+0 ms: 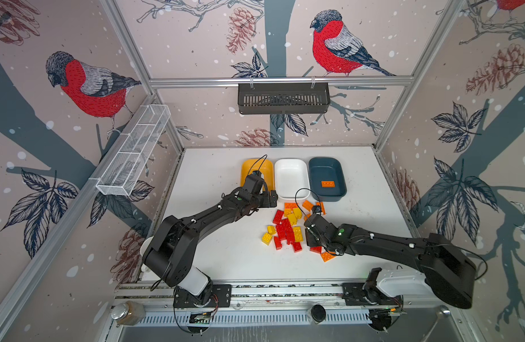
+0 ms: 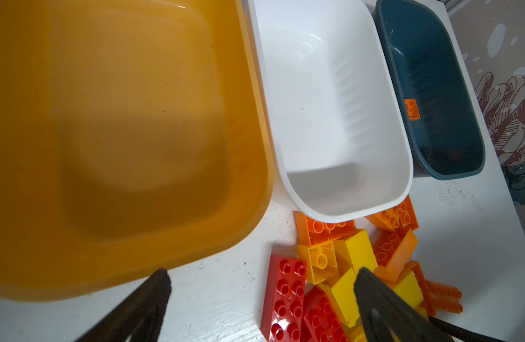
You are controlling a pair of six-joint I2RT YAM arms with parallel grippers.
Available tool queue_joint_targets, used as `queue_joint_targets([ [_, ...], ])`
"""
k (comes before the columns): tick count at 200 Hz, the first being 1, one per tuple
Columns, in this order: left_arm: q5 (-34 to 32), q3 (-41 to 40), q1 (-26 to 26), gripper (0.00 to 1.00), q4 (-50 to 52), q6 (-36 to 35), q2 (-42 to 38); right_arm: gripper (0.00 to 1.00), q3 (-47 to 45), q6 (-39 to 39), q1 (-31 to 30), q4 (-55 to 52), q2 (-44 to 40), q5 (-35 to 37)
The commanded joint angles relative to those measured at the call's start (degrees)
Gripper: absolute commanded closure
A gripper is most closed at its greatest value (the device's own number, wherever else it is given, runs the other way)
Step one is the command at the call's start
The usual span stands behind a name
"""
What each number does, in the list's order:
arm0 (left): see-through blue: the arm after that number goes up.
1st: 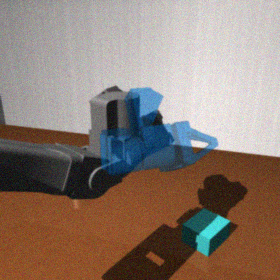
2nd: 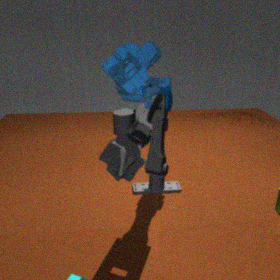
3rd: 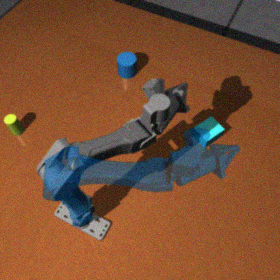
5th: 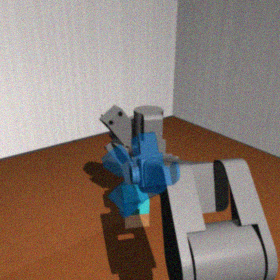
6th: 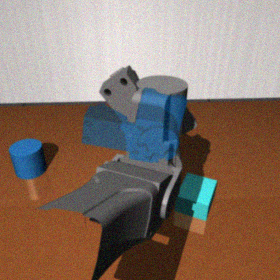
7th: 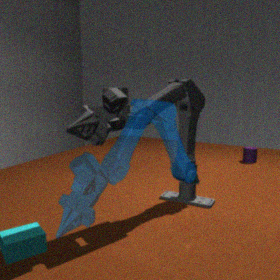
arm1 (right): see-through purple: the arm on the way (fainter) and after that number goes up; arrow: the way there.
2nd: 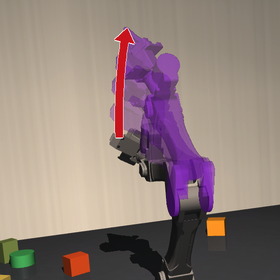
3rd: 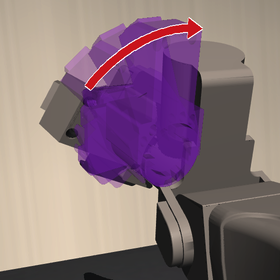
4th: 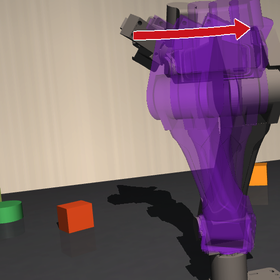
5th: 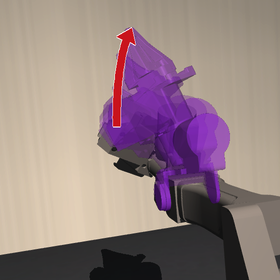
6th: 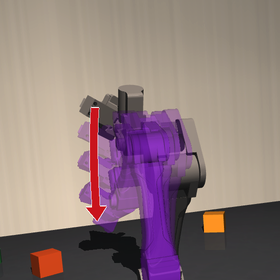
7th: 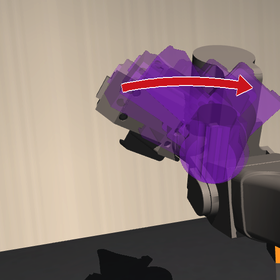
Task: Sort the legos into containers by color
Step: Pick up the lego from the center of the table.
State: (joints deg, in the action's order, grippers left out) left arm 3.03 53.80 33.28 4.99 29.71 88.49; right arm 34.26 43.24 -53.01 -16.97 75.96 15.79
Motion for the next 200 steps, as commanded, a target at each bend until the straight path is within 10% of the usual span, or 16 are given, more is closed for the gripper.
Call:
queue_joint_targets([
  [1,0.1,-0.2,0.0,0.03,-1.0,-0.3,-0.3,0.45,0.9,-0.3,0.6,0.5,1.6,1.2],
  [142,1.4,-1.0,0.0,0.03,2.1,-6.2,-3.1,0.72,-0.6,-13.0,2.5,7.5,-4.6,-1.1],
  [200,10.4,-1.0,1.2,0.03,6.4,-15.5,-6.2,0.74,5.3,-19.2,17.1,20.5,-6.6,-15.0],
])
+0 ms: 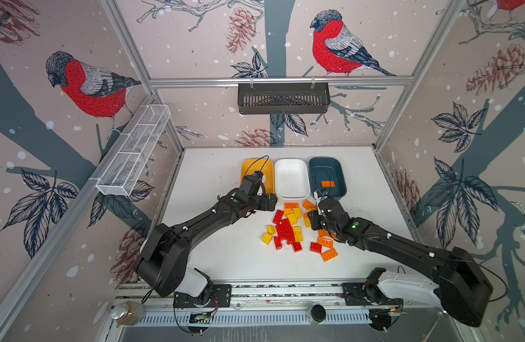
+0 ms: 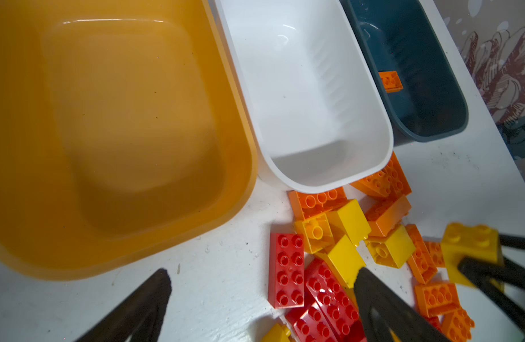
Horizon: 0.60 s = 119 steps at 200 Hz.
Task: Sort the legos into containers by color
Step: Pick up the lego from the center of the table, then place the lego in the container.
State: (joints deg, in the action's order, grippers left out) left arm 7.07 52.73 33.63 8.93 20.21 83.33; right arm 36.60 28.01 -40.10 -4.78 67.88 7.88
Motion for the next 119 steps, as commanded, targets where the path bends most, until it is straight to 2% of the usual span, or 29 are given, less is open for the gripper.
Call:
queue_joint_targets([
  [1,6.6,0.1,1.0,0.03,2.5,-6.2,-1.0,0.74,3.1,-4.1,4.4,8.5,1.8,-7.2],
  [30,7.7,0.1,4.0,0.03,4.8,-10.8,-1.2,0.74,9.8,-6.9,8.2,10.8,9.8,-9.0],
  [59,7.3,-0.1,7.0,0.03,8.0,-15.7,-0.5,0.72,18.5,-8.6,9.1,11.1,19.7,-8.9],
  [84,6.8,0.2,9.4,0.03,10.7,-17.2,0.7,0.7,26.0,-8.3,9.8,10.6,28.1,-8.2],
  [97,6.0,-0.3,10.9,0.03,11.4,-18.5,1.0,0.64,30.1,-7.7,9.9,8.8,31.4,-8.0],
  [119,4.7,-1.3,13.5,0.03,12.9,-20.9,1.0,0.45,33.7,-7.6,10.0,6.3,33.2,-8.4],
])
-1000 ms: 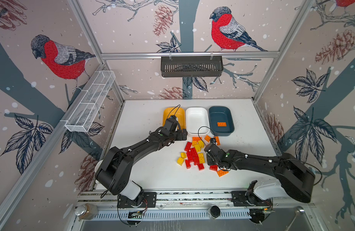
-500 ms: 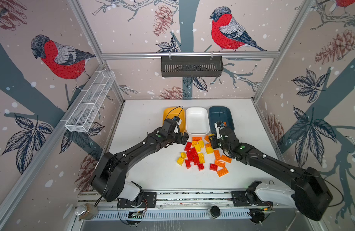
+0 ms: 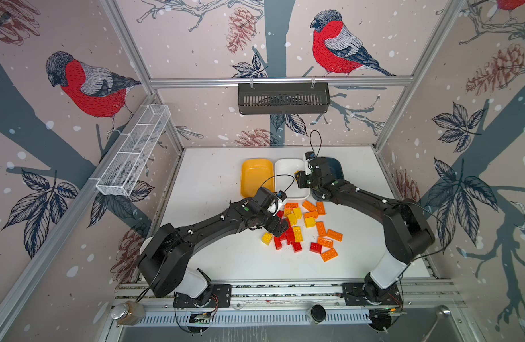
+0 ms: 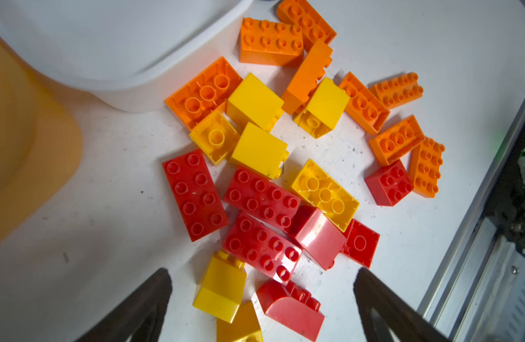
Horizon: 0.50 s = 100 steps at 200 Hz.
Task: Sort the legos into containers by color
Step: Place the lego in the container.
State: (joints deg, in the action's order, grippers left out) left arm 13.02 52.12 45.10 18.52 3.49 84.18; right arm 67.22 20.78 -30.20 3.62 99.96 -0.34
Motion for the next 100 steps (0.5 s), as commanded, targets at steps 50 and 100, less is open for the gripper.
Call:
queue_joint_targets([
  [50,-1.0,-2.3,7.7,0.04,5.0,-8.9,0.6,0.01,-3.9,0.5,0.3,-1.2,-9.3,3.3],
  [100,-8.9,1.0,9.4,0.15,9.8,-10.9,8.5,0.01,-15.0,8.5,4.8,-0.9,-22.1,12.9],
])
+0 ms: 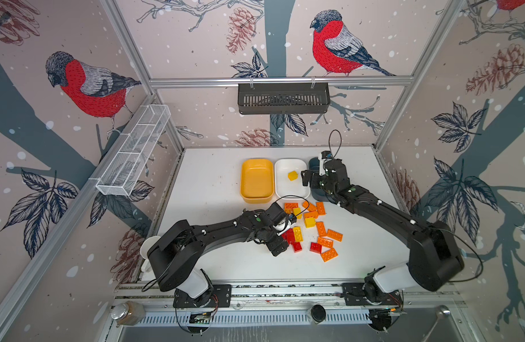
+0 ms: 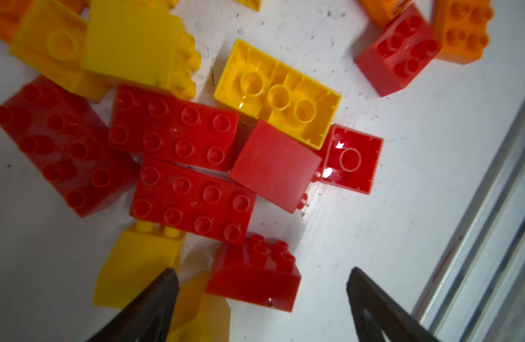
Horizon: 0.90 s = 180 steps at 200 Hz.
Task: Sort the legos into containers by color
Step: Place the lego in the container, then pick up the lego from the middle-left of the table.
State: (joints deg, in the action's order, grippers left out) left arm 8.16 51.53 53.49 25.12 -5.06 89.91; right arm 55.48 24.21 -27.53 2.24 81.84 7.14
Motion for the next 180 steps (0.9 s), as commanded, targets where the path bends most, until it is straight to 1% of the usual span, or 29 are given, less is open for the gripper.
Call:
queue_joint_targets([
  [1,-4.2,1.6,1.1,0.16,3.2,-2.4,2.9,0.01,-3.5,5.2,2.3,0.5,-4.2,5.3],
  [22,-6.5,2.8,2.4,0.21,2.6,-2.8,5.7,0.01,-9.2,8.5,6.2,3.7,-9.4,1.8],
  [34,-6.2,3.6,2.7,0.24,2.4,-2.8,6.8,0.01,-11.9,10.7,7.4,5.4,-12.4,2.0],
  [45,-6.1,4.0,3.1,0.26,2.0,-2.8,7.6,0.01,-13.6,11.2,8.4,6.5,-14.2,2.0],
  [73,-9.2,3.7,3.9,0.31,1.0,-2.9,8.6,0.01,-14.2,11.3,9.6,5.3,-15.9,2.3],
  [88,-9.8,3.8,4.0,0.32,1.1,-3.1,9.3,0.01,-13.8,11.0,10.1,4.4,-15.9,2.1],
  [104,-9.9,3.9,4.1,0.36,1.3,-3.2,9.7,0.01,-13.4,10.6,10.3,3.8,-16.0,1.9],
  [145,-9.9,3.2,4.1,0.54,1.0,-2.7,8.0,0.01,-13.0,7.9,10.3,3.3,-15.9,0.6],
  [163,-9.9,3.0,4.1,0.66,0.6,-2.3,6.5,0.01,-13.0,7.2,10.3,3.2,-15.7,-0.2],
  [180,-10.1,3.0,4.0,0.72,0.2,-1.7,5.2,0.01,-13.0,7.0,10.3,3.7,-15.5,-1.5],
])
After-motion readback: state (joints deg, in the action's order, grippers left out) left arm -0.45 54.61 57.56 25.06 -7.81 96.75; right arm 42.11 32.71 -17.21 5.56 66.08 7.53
